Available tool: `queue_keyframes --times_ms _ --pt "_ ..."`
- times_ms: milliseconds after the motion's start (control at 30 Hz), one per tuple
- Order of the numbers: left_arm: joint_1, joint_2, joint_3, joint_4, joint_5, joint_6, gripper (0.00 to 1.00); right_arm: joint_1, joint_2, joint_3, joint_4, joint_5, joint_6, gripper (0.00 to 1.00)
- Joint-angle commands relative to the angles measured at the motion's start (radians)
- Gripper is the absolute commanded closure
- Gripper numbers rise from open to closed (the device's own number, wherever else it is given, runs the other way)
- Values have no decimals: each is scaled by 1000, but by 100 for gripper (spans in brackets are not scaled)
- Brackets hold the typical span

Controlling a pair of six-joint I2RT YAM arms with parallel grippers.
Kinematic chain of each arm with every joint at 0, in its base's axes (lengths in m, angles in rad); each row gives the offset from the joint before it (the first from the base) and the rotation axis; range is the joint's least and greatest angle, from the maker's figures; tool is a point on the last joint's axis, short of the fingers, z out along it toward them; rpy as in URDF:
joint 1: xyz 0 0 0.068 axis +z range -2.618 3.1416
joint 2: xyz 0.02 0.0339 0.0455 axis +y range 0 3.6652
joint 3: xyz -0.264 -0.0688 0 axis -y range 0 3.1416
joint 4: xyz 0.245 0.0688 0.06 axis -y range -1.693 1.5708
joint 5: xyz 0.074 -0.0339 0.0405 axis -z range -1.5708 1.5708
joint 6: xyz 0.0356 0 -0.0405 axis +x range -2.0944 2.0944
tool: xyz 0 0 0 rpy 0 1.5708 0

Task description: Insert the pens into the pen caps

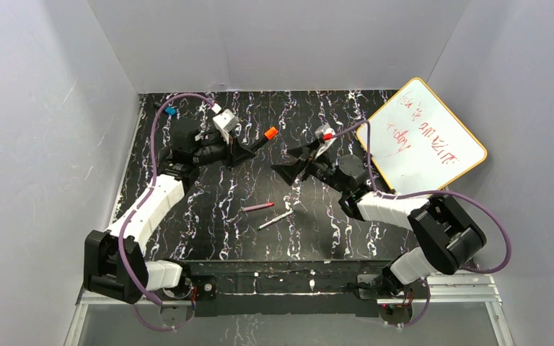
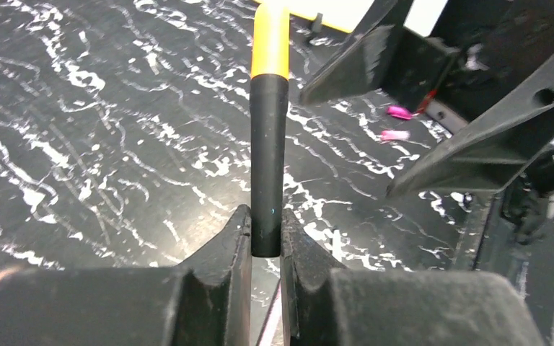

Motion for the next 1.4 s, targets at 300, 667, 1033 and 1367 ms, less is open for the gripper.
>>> queue_keyframes --times_ms 300,667,1033,1367 --pt "2 112 -104 -207 -407 106 100 -1 -84 -118 32 237 -71 1" --pt "-1 213 -138 -235 -649 33 100 -3 -118 -155 48 256 -74 1" --pt "-3 301 -114 -324 -693 63 73 -3 -178 -164 -2 284 -80 1" --pt "-111 19 -110 -408 -477 220 49 -3 -265 -187 -89 264 -85 1"
